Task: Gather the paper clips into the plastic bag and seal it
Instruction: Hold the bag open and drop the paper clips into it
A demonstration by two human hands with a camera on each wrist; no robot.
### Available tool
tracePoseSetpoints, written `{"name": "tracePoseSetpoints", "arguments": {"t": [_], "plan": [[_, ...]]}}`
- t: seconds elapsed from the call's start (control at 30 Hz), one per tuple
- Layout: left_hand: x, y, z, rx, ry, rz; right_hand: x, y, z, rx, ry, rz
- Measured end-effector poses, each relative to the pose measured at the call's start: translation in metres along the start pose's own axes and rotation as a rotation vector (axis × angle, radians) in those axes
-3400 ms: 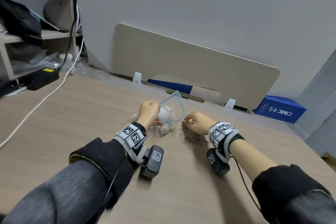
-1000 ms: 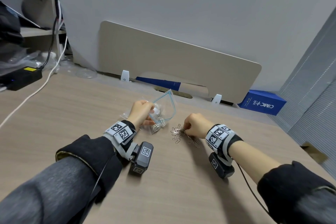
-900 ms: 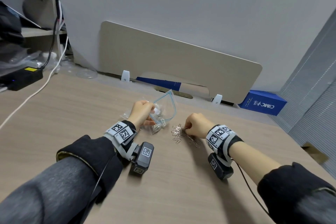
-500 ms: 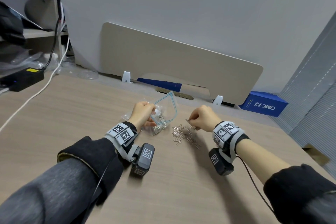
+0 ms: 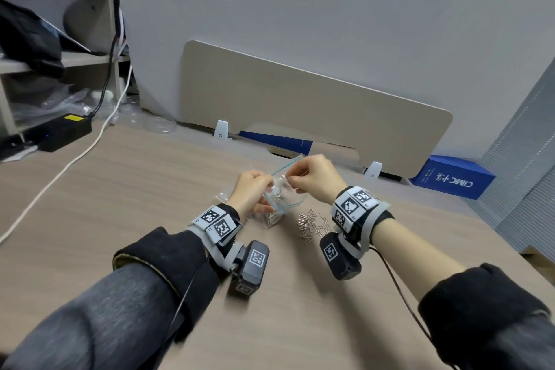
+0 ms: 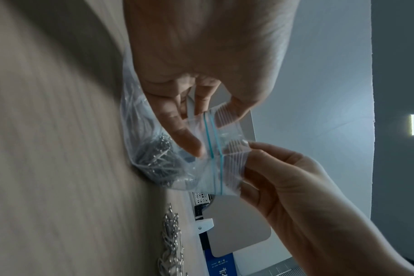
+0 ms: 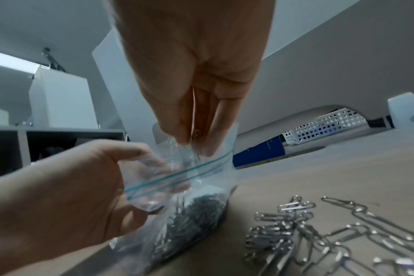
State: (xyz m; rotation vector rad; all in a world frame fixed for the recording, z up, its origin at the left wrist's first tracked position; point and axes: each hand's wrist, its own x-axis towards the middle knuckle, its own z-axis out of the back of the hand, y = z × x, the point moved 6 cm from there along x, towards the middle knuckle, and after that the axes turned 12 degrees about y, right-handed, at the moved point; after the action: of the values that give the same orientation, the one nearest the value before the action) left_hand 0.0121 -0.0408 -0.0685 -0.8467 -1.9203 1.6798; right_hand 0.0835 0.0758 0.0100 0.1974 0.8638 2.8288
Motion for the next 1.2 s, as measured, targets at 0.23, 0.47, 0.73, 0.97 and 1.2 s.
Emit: {"name": "tracePoseSetpoints", "arguments": {"t": [0.23,0.47,0.73,0.97,1.2], "plan": [[0.000,0.000,-0.001,-0.002,-0.004,-0.004,-0.007,0.000,0.006,-0.039,-0.033,0.022],[0.000,0.000,0.000,0.007,-0.002,0.002,-0.036,-0.056,0.023,-0.049,0.060,-0.378],[-0.001,0.001,-0.002,0.016,0.010,0.003,-0.075,-0.101,0.001,-0.046,0.218,-0.733],[-0.002,0.000,-0.001,0.020,0.010,0.005,-0.066,-0.095,-0.005,0.196,0.178,-0.637],[-0.001,0.001,-0.001,0.025,0.008,0.011,-0.086,-0.097,-0.005,0.116,0.342,-0.770]]}}
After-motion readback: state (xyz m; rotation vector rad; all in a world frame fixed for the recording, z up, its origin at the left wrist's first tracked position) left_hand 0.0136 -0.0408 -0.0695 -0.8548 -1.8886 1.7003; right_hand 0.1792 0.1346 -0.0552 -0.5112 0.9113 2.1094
